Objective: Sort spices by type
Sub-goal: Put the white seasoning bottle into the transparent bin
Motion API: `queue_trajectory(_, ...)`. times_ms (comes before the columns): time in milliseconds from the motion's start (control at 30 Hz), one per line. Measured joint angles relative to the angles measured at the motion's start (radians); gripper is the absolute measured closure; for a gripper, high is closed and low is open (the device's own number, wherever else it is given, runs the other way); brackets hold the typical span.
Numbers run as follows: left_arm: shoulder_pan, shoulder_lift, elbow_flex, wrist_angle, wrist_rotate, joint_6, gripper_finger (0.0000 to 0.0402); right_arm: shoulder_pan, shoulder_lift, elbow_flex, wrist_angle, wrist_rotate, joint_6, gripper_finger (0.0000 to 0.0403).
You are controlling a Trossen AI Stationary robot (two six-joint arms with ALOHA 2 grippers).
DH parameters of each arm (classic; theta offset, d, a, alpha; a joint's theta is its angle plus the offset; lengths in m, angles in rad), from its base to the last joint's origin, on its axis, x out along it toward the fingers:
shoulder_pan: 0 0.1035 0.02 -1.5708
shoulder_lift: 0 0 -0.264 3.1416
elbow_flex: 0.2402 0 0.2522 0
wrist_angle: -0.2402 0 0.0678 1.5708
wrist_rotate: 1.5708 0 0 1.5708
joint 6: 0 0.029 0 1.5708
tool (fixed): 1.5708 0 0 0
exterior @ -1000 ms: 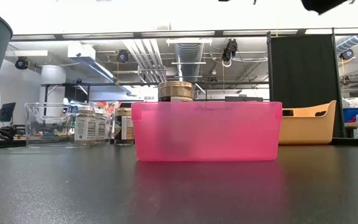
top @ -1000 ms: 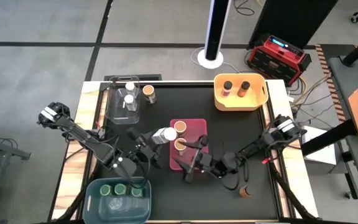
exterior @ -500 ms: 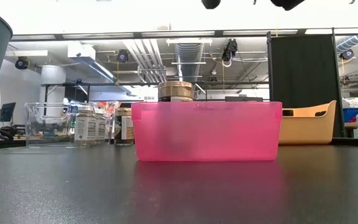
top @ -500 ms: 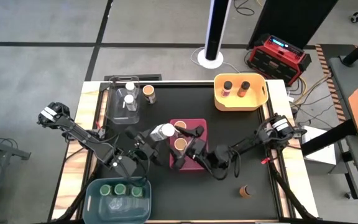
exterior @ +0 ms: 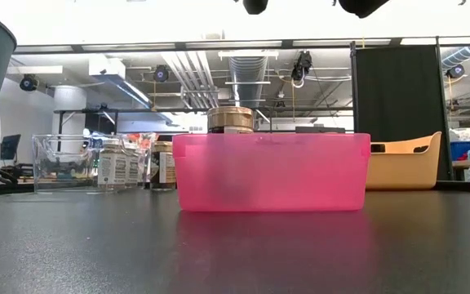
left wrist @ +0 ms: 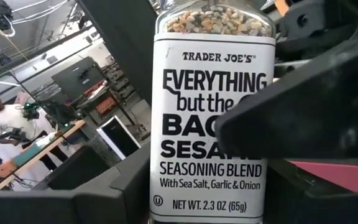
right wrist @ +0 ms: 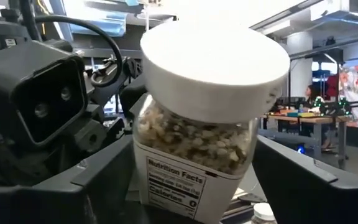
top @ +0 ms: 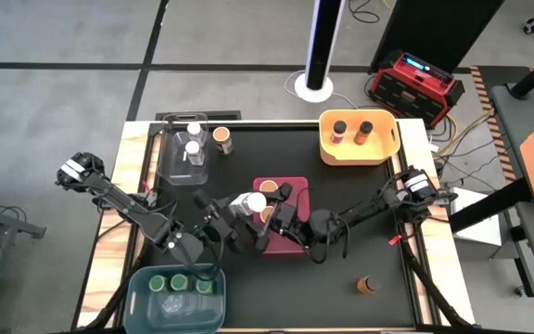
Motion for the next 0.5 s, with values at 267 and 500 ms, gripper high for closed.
queue_trajectory(267, 0.0, 0.0, 0.0, -0.03, 0.001, 0.0, 0.0208, 0.0, 0.0, 0.001, 0.0, -0.002, -0.039, 0.0159)
queue_trajectory(500, 0.001, 0.006, 0.0, -0.06, 0.014, -0.001, 0.0193, 0.002, 0.0, 0.001, -0.015, 0.022, -0.045, 0.0199)
